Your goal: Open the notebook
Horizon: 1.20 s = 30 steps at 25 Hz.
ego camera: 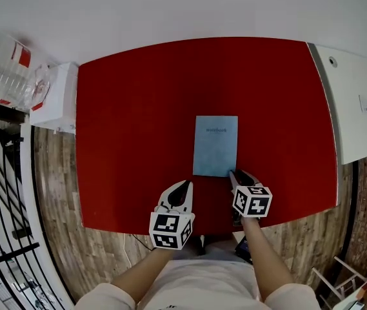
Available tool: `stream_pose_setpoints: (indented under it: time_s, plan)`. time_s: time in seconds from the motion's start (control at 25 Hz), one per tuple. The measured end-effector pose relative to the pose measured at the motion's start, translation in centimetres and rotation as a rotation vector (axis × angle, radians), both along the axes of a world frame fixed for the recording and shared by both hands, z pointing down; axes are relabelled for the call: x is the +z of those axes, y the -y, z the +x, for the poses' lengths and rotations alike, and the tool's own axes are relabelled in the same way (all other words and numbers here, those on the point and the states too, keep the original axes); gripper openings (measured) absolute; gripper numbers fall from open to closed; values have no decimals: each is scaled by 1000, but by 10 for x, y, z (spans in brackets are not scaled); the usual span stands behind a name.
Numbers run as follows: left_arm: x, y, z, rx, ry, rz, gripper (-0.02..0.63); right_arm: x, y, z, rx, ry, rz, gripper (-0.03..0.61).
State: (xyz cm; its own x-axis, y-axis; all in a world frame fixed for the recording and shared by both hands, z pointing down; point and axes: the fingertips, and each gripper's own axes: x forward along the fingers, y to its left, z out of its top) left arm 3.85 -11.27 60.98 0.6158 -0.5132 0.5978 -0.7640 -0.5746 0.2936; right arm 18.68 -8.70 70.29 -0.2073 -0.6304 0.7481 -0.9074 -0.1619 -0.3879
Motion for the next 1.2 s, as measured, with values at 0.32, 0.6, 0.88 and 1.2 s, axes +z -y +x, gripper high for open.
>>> stream_pose_setpoints:
  time_s: [0.32, 0.6, 0.88, 1.2]
  plan:
    - [8, -5, -8, -10, 13, -22, 8, 13, 0, 4, 44, 69, -37, 25]
    - [10, -7, -16, -36, 4, -32, 8, 2, 2, 8, 49, 24, -18, 6]
    - [0, -13, -33, -76, -19, -21, 6, -65, 13, -6, -70, -87, 86, 5]
    - [-1, -24, -64, -148, -50, -28, 8, -121, 34, -95, -297, -118, 185, 5]
